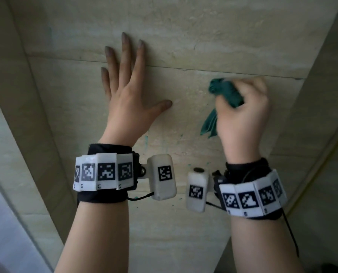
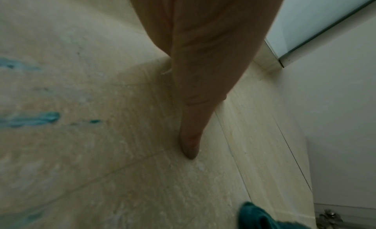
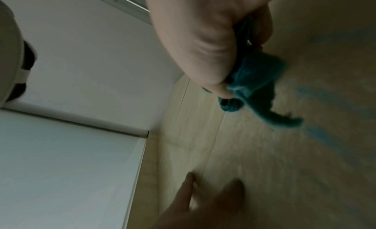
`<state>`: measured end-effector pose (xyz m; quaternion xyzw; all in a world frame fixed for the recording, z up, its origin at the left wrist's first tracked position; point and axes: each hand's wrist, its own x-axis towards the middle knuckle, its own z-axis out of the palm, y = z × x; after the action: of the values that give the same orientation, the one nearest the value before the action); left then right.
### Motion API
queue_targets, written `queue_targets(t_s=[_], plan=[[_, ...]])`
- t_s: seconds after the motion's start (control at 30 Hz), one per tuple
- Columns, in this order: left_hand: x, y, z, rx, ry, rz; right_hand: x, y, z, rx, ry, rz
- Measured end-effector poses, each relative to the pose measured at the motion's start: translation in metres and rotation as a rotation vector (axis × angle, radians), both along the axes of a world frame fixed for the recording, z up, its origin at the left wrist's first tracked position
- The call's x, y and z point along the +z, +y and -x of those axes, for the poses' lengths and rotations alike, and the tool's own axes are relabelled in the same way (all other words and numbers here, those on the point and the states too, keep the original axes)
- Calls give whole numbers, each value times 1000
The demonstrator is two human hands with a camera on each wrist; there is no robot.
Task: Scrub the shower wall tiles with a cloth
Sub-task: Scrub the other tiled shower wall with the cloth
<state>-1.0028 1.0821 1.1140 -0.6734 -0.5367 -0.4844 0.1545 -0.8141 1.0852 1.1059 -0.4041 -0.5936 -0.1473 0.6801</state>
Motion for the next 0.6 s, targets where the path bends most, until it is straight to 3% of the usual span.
queue_targets(t_s=[0.13, 0.33, 0.4, 0.5, 0.6], plan=[[0, 0, -1, 0, 6, 1, -19, -6, 9, 192, -201, 164], [0, -1, -1, -5, 10, 7, -7, -1, -9, -23, 94, 1], [0, -1, -1, -7, 11, 2, -11, -4, -1, 47, 10, 60], [0, -1, -2, -3, 8, -5, -25, -9, 11, 240, -207, 333], [-2, -1, -3, -11, -4, -12, -25, -9, 9, 134, -156, 225]])
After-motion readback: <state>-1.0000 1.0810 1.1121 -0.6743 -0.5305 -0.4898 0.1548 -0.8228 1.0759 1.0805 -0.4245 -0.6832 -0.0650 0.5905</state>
